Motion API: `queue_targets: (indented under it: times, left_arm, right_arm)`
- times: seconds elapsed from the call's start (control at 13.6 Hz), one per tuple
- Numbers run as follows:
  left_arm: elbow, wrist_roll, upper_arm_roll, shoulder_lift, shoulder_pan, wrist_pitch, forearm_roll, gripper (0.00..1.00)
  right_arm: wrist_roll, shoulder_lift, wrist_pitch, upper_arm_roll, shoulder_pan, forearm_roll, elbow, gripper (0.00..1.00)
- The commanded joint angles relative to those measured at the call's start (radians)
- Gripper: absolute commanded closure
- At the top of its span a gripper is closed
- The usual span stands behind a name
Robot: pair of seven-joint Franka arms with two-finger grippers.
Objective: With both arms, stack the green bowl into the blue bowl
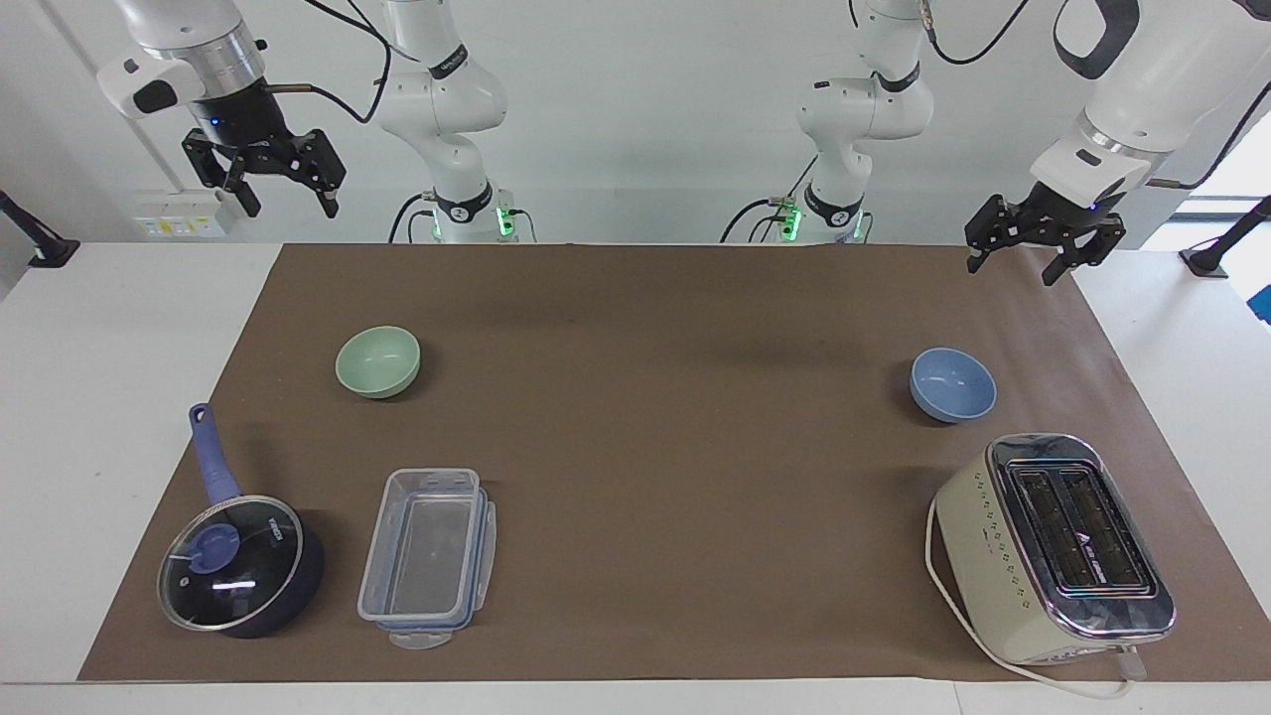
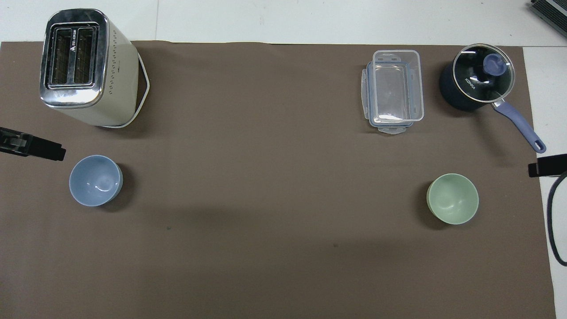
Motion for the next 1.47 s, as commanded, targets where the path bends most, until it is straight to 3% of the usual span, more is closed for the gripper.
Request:
queue_targets:
  times: [0.0, 0.44, 0.88, 1.25, 1.4]
  left_arm:
    - [-0.068, 0.019, -0.001, -0.034, 0.034, 0.042, -0.020, 0.00]
    - [-0.213, 0.123, -0.001, -0.052, 0.126, 0.167, -0.022, 0.00]
    - [-0.419, 0.142, -0.003, -0.051, 0.173, 0.413, -0.023, 0.00]
    - [-0.465, 0.149, -0.003, 0.035, 0.224, 0.494, -0.041, 0.00]
    - [-0.503, 0.149, -0.003, 0.049, 0.227, 0.558, -0.049, 0.11]
  right_arm:
    - [-0.027, -0.010, -0.001, 0.002, -0.005, 0.009, -0.009, 0.00]
    - [-0.026, -0.010, -0.001, 0.002, -0.005, 0.009, -0.009, 0.00]
    - [-0.026, -0.010, -0.001, 0.002, -0.005, 0.009, -0.009, 0.00]
    - [-0.026, -0.010, -0.001, 0.002, -0.005, 0.009, -0.009, 0.00]
    - [-0.026, -0.010, -0.001, 0.002, -0.005, 0.009, -0.009, 0.00]
